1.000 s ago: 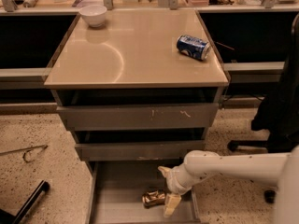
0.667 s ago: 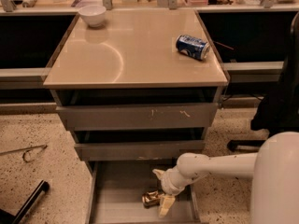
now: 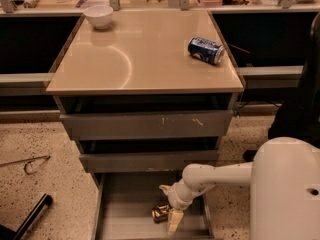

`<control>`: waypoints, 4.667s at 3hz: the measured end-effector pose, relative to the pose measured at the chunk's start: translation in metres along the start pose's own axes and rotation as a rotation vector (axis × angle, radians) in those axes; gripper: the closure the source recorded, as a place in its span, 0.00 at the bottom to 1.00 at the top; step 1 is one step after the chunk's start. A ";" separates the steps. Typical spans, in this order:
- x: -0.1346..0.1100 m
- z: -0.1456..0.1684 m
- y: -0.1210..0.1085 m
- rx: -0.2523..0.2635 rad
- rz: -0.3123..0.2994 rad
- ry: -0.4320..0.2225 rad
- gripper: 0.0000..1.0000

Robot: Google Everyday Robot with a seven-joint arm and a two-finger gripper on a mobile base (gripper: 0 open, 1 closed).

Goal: Pick orange can from bottom drawer and place on counter

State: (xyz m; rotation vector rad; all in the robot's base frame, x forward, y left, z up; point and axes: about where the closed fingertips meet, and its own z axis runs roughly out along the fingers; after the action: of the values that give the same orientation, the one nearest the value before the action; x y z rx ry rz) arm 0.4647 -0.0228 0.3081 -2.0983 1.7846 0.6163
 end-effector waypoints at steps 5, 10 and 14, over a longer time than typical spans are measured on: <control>0.052 0.075 -0.035 -0.002 0.070 -0.189 0.00; 0.073 0.125 -0.053 -0.007 0.144 -0.038 0.00; 0.086 0.143 -0.050 -0.041 0.206 -0.110 0.42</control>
Offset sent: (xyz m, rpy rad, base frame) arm 0.0240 0.0338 -0.1217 0.1654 0.1153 0.0097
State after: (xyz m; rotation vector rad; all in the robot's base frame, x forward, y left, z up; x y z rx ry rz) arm 0.5082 -0.0153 0.1395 -1.8799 1.9545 0.8125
